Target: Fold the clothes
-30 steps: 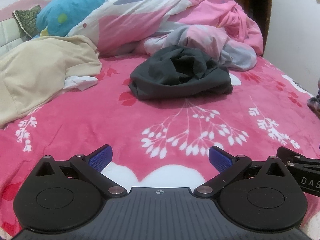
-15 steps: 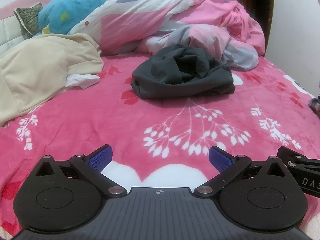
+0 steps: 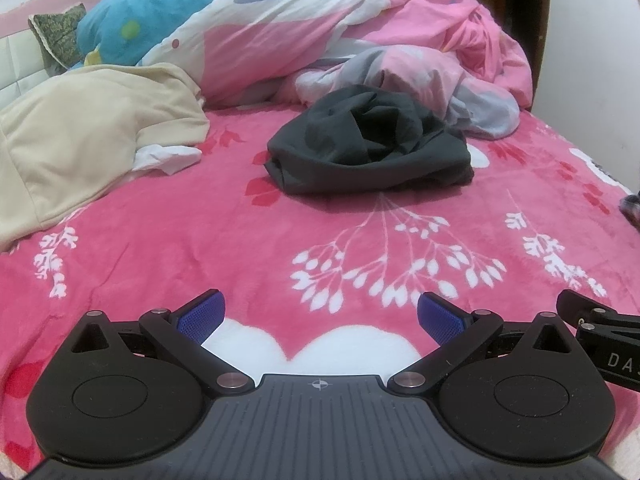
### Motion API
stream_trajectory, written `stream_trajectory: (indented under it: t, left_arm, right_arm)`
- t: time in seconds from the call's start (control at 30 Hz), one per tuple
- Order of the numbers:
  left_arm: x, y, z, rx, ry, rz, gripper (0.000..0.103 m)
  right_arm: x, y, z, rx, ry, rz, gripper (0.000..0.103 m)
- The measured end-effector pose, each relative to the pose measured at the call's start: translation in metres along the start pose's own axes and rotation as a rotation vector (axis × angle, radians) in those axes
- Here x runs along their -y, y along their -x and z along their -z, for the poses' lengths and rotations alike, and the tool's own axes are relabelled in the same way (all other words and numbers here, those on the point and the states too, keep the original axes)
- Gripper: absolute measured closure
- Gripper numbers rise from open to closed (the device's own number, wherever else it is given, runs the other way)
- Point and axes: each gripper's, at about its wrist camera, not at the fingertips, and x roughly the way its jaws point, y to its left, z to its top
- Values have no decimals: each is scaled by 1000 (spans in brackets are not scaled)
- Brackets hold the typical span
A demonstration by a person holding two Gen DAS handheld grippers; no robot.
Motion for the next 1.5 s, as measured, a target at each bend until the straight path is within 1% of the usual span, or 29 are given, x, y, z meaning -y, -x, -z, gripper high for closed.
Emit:
stream_trajectory:
  t: [0.53, 0.7, 1.0, 1.13, 1.27, 1.4, 1.5]
  left_arm:
    - [-4, -5, -1, 8, -5, 5, 0]
    - [-11, -15, -3, 18, 8, 34, 0]
    - [-24, -33, -6, 37, 36, 85, 0]
    - [-36, -45, -20, 55, 64, 91, 0]
    - [-44, -59, -39, 91, 70, 66, 0]
    - [-47, -77, -62, 132, 64, 49, 0]
    - [-48, -94, -83, 160, 56, 54, 0]
  right_arm:
    - [-2, -5, -1, 9, -11, -14, 0]
    - [-1, -15, 1, 13, -32, -48, 0]
    - [3, -36, -3, 22, -79, -77, 0]
    - [3, -46, -14, 28, -88, -92, 0]
    - [3, -58, -30, 52, -91, -119, 0]
    - [4, -76, -55, 88, -88, -157, 0]
    - [5, -95, -78, 119, -92, -213, 0]
